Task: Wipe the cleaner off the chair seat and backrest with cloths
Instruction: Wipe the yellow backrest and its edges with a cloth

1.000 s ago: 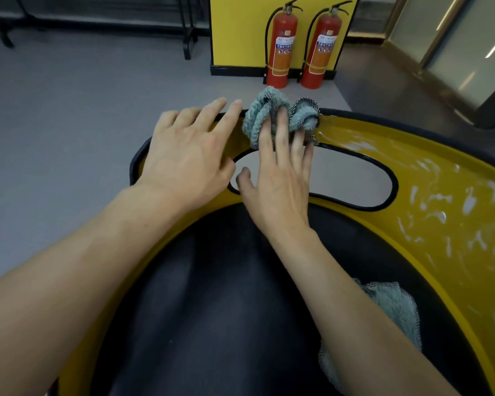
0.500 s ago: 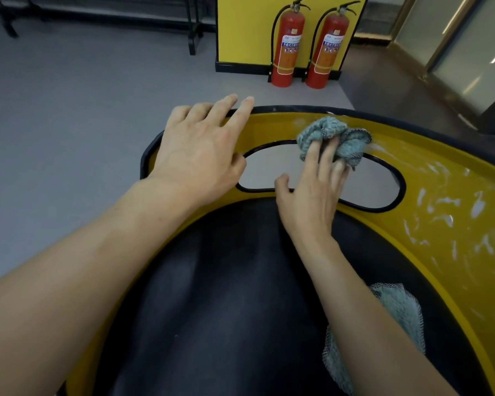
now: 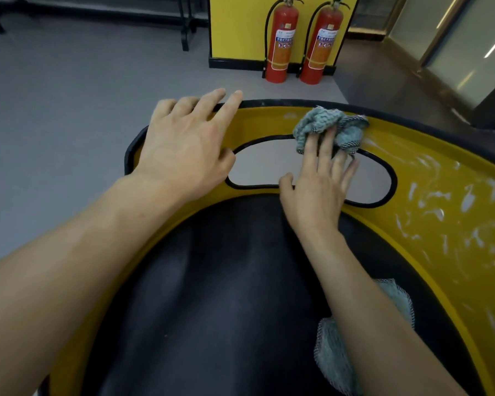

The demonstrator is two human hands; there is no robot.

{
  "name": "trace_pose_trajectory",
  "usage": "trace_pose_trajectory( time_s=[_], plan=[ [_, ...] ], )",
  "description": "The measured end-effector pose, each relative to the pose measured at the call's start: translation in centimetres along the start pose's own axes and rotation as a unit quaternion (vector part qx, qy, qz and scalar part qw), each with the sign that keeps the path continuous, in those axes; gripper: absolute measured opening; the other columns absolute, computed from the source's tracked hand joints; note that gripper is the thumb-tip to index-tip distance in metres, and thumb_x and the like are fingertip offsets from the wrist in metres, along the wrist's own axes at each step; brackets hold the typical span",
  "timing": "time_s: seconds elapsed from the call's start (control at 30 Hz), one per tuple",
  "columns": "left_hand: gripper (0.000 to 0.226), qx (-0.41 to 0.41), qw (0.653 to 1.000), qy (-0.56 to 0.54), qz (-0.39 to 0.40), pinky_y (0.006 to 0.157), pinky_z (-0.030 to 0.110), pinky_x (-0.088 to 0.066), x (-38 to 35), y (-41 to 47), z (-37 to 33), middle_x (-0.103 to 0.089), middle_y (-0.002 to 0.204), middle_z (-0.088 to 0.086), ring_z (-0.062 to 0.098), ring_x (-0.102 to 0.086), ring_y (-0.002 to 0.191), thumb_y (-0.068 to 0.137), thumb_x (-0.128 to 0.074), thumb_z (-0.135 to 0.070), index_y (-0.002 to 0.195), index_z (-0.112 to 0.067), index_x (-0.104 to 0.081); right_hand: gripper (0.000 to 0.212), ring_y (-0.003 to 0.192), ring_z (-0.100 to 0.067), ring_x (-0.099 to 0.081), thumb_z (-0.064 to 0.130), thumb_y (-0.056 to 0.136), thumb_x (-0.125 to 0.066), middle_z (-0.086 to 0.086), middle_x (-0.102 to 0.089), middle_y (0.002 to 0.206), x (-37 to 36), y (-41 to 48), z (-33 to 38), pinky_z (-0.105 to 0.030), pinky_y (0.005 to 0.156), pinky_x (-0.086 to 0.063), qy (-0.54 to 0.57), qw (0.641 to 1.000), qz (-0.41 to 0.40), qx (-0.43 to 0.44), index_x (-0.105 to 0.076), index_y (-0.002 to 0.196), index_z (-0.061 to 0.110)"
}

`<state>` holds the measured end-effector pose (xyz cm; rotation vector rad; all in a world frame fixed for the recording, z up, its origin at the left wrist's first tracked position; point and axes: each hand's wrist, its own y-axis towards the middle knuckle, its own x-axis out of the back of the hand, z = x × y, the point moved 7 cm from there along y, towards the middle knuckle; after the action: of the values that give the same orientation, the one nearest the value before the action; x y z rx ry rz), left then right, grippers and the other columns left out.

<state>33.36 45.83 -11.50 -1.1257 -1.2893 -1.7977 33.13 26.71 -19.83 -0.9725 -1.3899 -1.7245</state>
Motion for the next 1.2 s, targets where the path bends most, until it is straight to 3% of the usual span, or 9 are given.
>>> trace_pose_trajectory(
  time_s=[0.1, 0.23, 0.47, 0.57, 0.7, 0.8, 0.87, 1.03, 1.2],
  plan=[
    [0.077, -0.004, 1.0, -0.002, 0.006, 0.11, 0.046, -0.029, 0.0, 0.0, 0.0, -0.029, 0.164, 0.006, 0.032, -0.039, 0.141, 0.092, -0.048, -0.038, 0.16, -0.024, -0.016, 0.083, 0.146, -0.042, -0.022, 0.043, 0.089, -0.055, -0.019, -0.015, 0.165, -0.2, -0.3, 3.4, -0.057, 0.122, -0.012, 0.044, 0.999, 0.015, 0.003, -0.02, 0.157, 0.011],
    [0.077, -0.004, 1.0, -0.007, 0.007, 0.11, 0.046, -0.029, 0.0, 0.0, 0.0, -0.03, 0.163, 0.006, 0.032, -0.038, 0.141, 0.091, -0.046, -0.04, 0.16, -0.025, -0.016, 0.083, 0.14, -0.046, -0.033, 0.047, 0.084, -0.057, -0.025, -0.029, 0.159, -2.2, -4.1, 10.4, -0.059, 0.12, -0.016, 0.058, 0.981, 0.039, 0.18, -0.033, 0.153, 0.007],
    [0.078, -0.018, 1.0, -0.014, 0.018, 0.11, 0.048, -0.031, 0.4, -0.3, 0.2, -0.029, 0.163, 0.01, 0.035, -0.037, 0.142, 0.086, -0.033, -0.037, 0.161, -0.02, -0.017, 0.081, 0.137, -0.042, -0.037, 0.037, 0.079, -0.065, -0.016, -0.034, 0.159, -2.8, -5.1, 9.6, -0.059, 0.12, -0.014, 0.0, 0.958, 0.033, 0.284, -0.041, 0.151, 0.009],
    [0.078, -0.021, 0.999, -0.022, 0.019, 0.114, 0.049, -0.03, 0.8, -0.7, 0.3, -0.028, 0.164, 0.013, 0.035, -0.034, 0.145, 0.086, -0.04, -0.028, 0.161, -0.02, -0.018, 0.086, 0.14, -0.037, -0.037, 0.031, 0.078, -0.067, -0.007, -0.024, 0.165, -1.4, -2.2, 6.5, -0.061, 0.121, -0.014, -0.021, 0.977, -0.001, 0.213, -0.032, 0.156, 0.018],
    [0.078, -0.033, 0.999, 0.0, 0.018, 0.12, 0.048, -0.023, 0.5, -1.5, 0.6, -0.023, 0.165, 0.015, 0.035, -0.026, 0.15, 0.089, -0.047, -0.025, 0.161, -0.019, -0.016, 0.087, 0.146, -0.039, -0.023, 0.034, 0.085, -0.06, -0.013, -0.013, 0.167, -0.3, -0.1, 2.5, -0.06, 0.122, -0.01, -0.022, 0.996, -0.009, 0.089, -0.019, 0.159, 0.015],
    [0.078, -0.046, 0.999, 0.02, 0.0, 0.122, 0.049, -0.019, 0.1, -2.1, 0.6, -0.021, 0.165, 0.017, 0.035, -0.022, 0.151, 0.093, -0.052, -0.034, 0.16, -0.016, -0.018, 0.089, 0.148, -0.042, -0.019, 0.051, 0.087, -0.056, -0.02, -0.018, 0.164, -1.2, -1.1, 5.1, -0.06, 0.122, -0.013, 0.017, 0.995, 0.018, 0.094, -0.02, 0.158, 0.01],
    [0.081, -0.048, 0.998, 0.03, -0.007, 0.123, 0.049, -0.017, 0.0, -2.1, 0.6, -0.018, 0.166, 0.017, 0.034, -0.019, 0.152, 0.094, -0.051, -0.047, 0.161, -0.015, -0.016, 0.092, 0.145, -0.044, -0.024, 0.061, 0.085, -0.054, -0.022, -0.025, 0.161, -2.6, -2.9, 8.5, -0.061, 0.12, -0.016, 0.034, 0.986, 0.049, 0.154, -0.026, 0.155, 0.009],
    [0.09, -0.04, 0.998, 0.044, -0.006, 0.123, 0.047, -0.015, -0.1, -2.1, 0.4, -0.016, 0.167, 0.015, 0.033, -0.016, 0.153, 0.093, -0.045, -0.064, 0.161, -0.018, -0.01, 0.082, 0.137, -0.045, -0.037, 0.059, 0.086, -0.059, -0.015, -0.043, 0.153, -4.5, -6.5, 11.1, -0.063, 0.119, -0.014, 0.035, 0.964, 0.058, 0.259, -0.043, 0.149, 0.009],
    [0.095, -0.01, 0.999, 0.032, 0.004, 0.117, 0.049, -0.02, -0.1, -1.6, -0.1, -0.026, 0.163, 0.013, 0.033, -0.026, 0.148, 0.087, -0.048, -0.071, 0.161, -0.022, -0.013, 0.083, 0.147, -0.041, -0.024, 0.058, 0.091, -0.053, -0.006, -0.013, 0.168, -1.0, -0.8, 4.1, -0.062, 0.121, -0.009, 0.008, 0.994, -0.012, 0.105, -0.022, 0.158, 0.022]
  ],
)
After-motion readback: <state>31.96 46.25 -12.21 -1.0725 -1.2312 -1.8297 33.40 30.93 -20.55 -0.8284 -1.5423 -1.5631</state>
